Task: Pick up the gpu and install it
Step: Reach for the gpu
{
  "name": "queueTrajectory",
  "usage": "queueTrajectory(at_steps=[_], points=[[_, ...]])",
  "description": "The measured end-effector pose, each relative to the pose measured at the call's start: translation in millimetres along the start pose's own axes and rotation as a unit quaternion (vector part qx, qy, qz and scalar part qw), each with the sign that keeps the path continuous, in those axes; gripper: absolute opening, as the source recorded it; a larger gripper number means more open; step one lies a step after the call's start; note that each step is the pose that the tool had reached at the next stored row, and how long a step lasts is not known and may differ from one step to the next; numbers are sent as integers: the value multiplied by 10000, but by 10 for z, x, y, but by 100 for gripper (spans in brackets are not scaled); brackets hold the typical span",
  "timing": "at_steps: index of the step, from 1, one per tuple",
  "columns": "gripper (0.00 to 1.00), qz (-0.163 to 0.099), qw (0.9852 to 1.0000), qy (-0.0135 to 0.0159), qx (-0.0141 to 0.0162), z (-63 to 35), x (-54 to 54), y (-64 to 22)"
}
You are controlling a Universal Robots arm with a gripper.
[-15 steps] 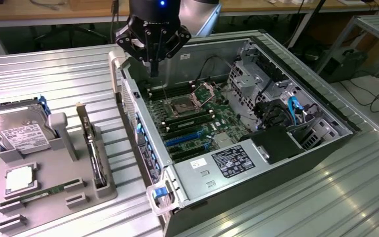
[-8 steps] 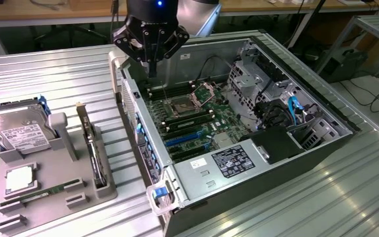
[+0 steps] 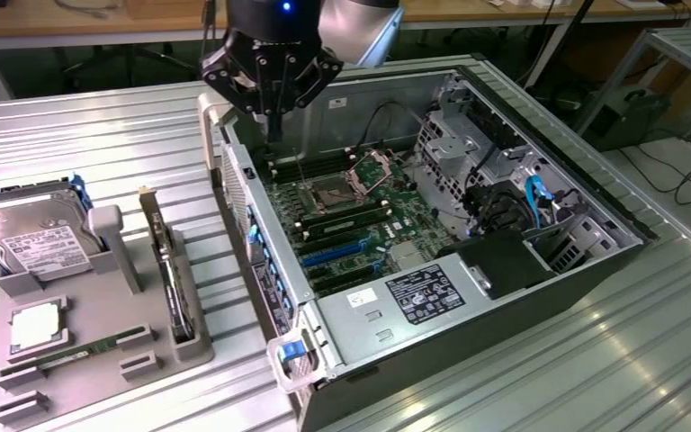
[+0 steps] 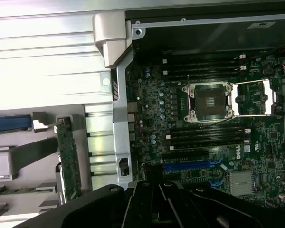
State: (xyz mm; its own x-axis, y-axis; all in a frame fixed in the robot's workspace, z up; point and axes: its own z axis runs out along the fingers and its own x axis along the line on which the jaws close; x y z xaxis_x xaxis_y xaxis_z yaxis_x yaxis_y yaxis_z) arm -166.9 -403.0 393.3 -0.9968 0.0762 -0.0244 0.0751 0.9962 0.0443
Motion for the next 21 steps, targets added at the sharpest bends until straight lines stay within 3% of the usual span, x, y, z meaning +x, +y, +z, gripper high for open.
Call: queueTrajectory(at_steps=[21], points=[[11, -3, 10000, 0, 0, -5, 114, -57]])
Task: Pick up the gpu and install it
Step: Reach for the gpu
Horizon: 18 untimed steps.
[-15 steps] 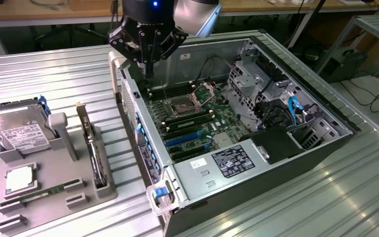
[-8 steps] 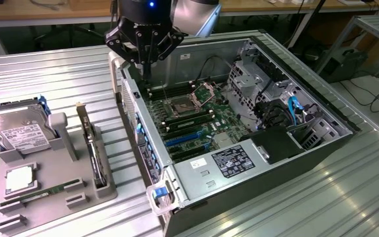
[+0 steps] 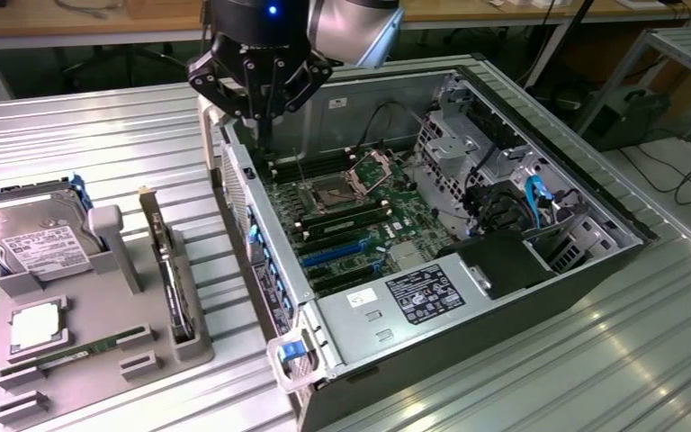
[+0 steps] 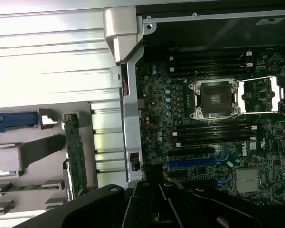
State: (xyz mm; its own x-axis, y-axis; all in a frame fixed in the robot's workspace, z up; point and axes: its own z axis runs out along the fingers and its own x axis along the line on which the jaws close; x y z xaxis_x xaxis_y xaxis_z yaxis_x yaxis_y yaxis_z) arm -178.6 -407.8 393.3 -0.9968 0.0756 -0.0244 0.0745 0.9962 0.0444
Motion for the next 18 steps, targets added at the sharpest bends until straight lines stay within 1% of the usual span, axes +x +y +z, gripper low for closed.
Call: queueTrajectory(at_steps=[18], points=[[11, -5, 10000, 0, 0, -6, 93, -83]])
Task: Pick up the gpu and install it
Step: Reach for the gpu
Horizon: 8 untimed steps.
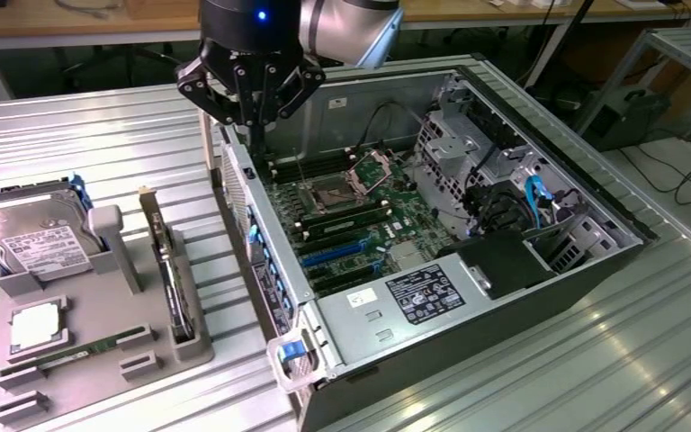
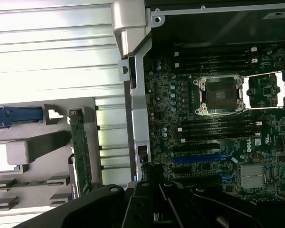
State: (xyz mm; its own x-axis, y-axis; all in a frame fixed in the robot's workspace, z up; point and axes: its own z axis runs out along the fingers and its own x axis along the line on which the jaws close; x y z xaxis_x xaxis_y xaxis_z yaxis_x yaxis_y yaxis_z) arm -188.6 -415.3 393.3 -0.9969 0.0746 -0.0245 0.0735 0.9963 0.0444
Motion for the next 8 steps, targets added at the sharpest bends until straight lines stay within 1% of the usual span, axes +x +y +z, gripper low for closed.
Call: queueTrajectory(at_steps=[8], points=[[11, -2, 10000, 0, 0, -2, 32, -33]])
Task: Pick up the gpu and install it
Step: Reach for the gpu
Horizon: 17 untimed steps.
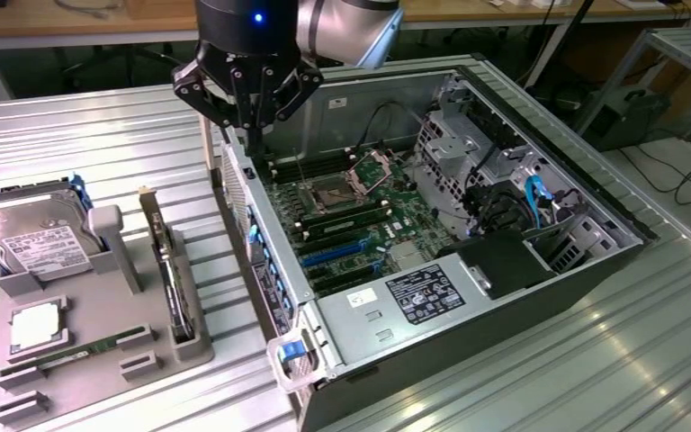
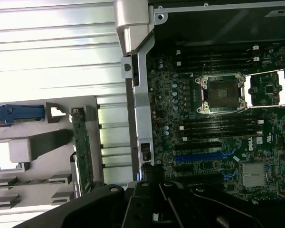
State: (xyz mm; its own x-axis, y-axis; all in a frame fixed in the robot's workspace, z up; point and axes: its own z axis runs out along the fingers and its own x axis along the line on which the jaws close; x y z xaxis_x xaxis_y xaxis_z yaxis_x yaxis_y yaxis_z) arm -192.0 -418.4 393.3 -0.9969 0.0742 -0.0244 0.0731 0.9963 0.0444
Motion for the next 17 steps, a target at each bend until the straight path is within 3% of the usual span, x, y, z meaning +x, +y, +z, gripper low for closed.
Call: queueTrajectory(at_steps=[17], points=[[11, -4, 10000, 0, 0, -6, 79, -88]])
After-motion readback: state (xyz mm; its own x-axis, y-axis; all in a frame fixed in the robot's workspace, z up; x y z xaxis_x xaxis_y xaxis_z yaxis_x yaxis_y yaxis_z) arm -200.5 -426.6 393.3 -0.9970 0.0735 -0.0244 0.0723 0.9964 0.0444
